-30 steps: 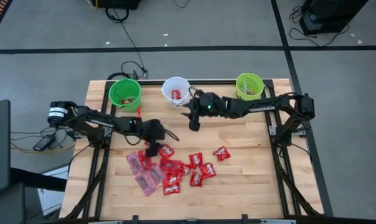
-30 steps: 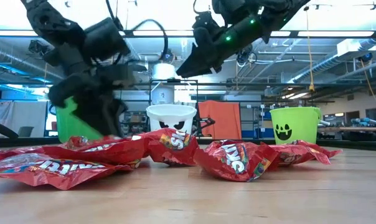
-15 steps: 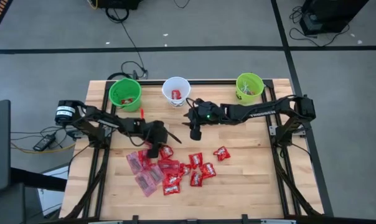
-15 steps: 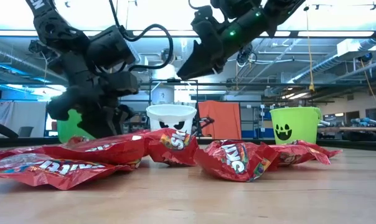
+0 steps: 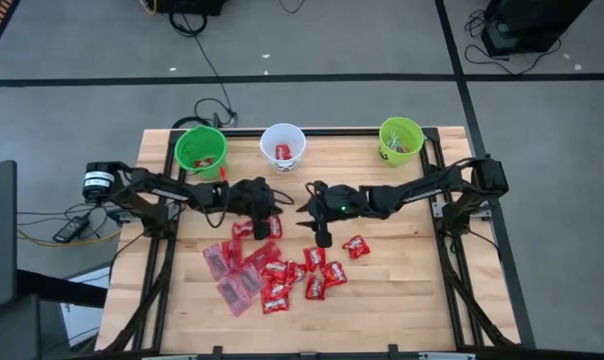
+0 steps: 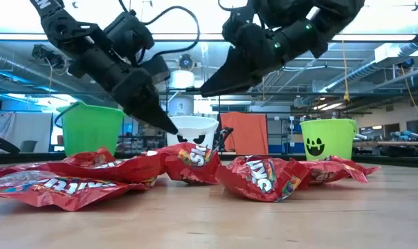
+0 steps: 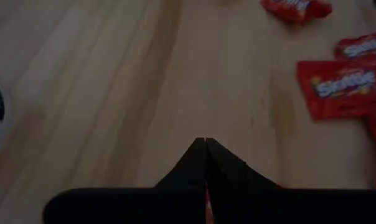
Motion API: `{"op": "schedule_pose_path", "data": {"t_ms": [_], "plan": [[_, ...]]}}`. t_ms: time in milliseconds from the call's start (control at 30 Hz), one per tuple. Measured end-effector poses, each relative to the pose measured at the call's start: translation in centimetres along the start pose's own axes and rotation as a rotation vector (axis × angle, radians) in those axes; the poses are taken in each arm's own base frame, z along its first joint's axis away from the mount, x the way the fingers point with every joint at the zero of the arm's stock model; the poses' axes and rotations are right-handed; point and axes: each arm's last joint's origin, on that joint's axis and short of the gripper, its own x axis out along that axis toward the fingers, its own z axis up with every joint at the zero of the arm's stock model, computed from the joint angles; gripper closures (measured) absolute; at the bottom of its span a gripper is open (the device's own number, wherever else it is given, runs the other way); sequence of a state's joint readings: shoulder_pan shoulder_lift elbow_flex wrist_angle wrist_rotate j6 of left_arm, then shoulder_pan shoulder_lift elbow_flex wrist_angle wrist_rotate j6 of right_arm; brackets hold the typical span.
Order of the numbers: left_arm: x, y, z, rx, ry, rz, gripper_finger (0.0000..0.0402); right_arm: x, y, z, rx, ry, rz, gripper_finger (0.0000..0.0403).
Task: Sort candy by brand, put in halloween buckets
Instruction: Put the red candy into the white bucket
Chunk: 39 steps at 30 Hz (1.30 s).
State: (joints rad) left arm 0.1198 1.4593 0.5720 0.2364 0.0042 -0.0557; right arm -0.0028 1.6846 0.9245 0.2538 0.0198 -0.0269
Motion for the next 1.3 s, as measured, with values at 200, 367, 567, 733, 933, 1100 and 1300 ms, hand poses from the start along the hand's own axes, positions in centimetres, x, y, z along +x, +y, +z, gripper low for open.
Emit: {"op": "schedule_pose_path", "data": {"t_ms": [200,367,567,733,933,1100,1300], "plan": [[-1.3,-0.1,0.7,-0.001,-0.024,0.000,0.0384,1.1,-0.4,-0.9,0.013,-0.077,-0.042,0.0187],[-4.3,0.1,1.7,-0.003,-0.051,0.061,0.0383,4.7,-1.1,-2.1,0.014,-0.016,-0.071,0.0141],[-7.4,0.3,1.3,-0.002,-0.082,0.113,0.0383,8.2,-1.8,-2.0,0.015,0.003,-0.076,0.0112],[-8.1,0.3,0.3,0.000,-0.110,0.120,0.0383,10.7,-1.9,-2.6,-0.012,0.107,-0.066,0.0120],[-8.4,0.4,-0.4,0.000,-0.111,0.132,0.0382,12.8,-1.9,-2.6,-0.010,0.172,-0.013,0.0165],[-8.5,0.4,-0.4,-0.002,-0.134,0.138,0.0382,13.2,-1.9,-2.7,0.003,0.207,0.011,0.0248],[-8.3,0.4,-0.1,-0.001,-0.150,0.141,0.0382,12.7,-1.9,-2.3,0.001,0.223,0.017,0.0381]]}}
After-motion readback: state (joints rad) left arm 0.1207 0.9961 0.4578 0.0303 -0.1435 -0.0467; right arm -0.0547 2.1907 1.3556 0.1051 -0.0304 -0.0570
